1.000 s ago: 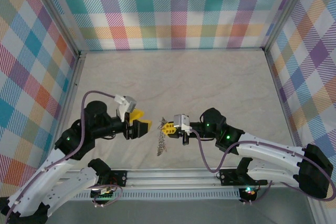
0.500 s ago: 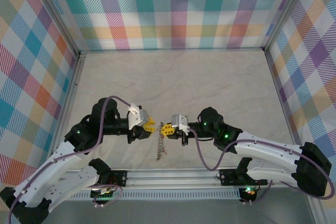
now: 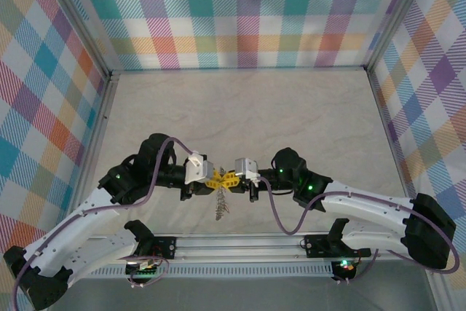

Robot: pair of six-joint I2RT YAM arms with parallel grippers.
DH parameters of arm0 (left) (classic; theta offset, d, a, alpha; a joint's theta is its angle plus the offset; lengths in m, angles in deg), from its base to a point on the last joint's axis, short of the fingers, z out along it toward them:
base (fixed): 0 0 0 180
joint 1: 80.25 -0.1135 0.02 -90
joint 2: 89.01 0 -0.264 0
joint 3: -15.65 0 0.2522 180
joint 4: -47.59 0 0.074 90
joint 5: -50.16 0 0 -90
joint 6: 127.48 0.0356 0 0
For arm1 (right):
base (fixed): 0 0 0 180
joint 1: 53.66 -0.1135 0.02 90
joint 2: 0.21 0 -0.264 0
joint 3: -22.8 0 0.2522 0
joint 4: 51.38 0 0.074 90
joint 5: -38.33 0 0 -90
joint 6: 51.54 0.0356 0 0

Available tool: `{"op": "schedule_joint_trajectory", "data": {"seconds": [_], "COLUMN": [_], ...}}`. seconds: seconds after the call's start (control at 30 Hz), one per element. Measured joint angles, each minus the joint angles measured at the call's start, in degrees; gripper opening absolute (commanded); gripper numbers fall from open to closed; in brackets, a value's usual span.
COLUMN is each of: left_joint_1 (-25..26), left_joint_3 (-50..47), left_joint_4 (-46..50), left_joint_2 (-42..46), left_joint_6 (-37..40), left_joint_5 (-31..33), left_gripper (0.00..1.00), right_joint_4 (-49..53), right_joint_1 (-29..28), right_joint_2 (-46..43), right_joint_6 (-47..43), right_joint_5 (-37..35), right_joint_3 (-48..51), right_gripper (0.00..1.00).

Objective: Put the keys on the keyring

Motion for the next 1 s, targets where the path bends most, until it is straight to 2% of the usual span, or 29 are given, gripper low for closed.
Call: {"op": "schedule_joint_trajectory", "data": {"seconds": [0.13, 0.23, 0.37, 0.43, 0.53, 0.6, 0.83, 1.0], "left_joint_1": [0.0, 0.0, 0.1, 0.1, 0.1, 0.1, 0.3, 0.4], "left_joint_3": [0.0, 0.0, 0.2, 0.2, 0.5, 1.1, 2.1, 3.0], "left_joint_4": [-0.1, -0.2, -0.1, -0.1, -0.1, 0.2, 0.2, 0.3], "left_joint_2": [-0.4, -0.4, -0.3, -0.3, -0.3, -0.4, -0.3, -1.2], "left_joint_6": [0.4, 1.0, 1.4, 1.5, 0.9, 0.1, -1.6, -3.3], "left_joint_5": [0.5, 0.9, 1.2, 1.2, 1.7, 2.1, 2.4, 1.0], "left_gripper": [0.16, 0.00, 0.00, 0.00, 0.00, 0.00, 0.00, 0.00], "right_joint_4": [0.0, 0.0, 0.0, 0.0, 0.0, 0.0, 7.6, 12.4], "right_joint_1": [0.0, 0.0, 0.2, 0.2, 0.3, 0.3, 0.3, -1.5], "right_joint_2": [0.2, 0.2, 0.2, 0.2, -0.1, -1.5, -15.0, -17.2], "right_joint_6": [0.3, 0.7, 0.7, 0.7, 0.1, -1.0, -9.1, -17.0], "right_joint_5": [0.0, 0.4, 0.6, 0.7, 1.2, 0.9, -1.7, -4.5], "right_joint_3": [0.0, 0.0, 0.0, 0.0, 0.0, 0.4, 1.3, 1.6], "right_gripper": [0.00, 0.00, 0.02, 0.18, 0.29, 0.31, 0.32, 0.33]}}
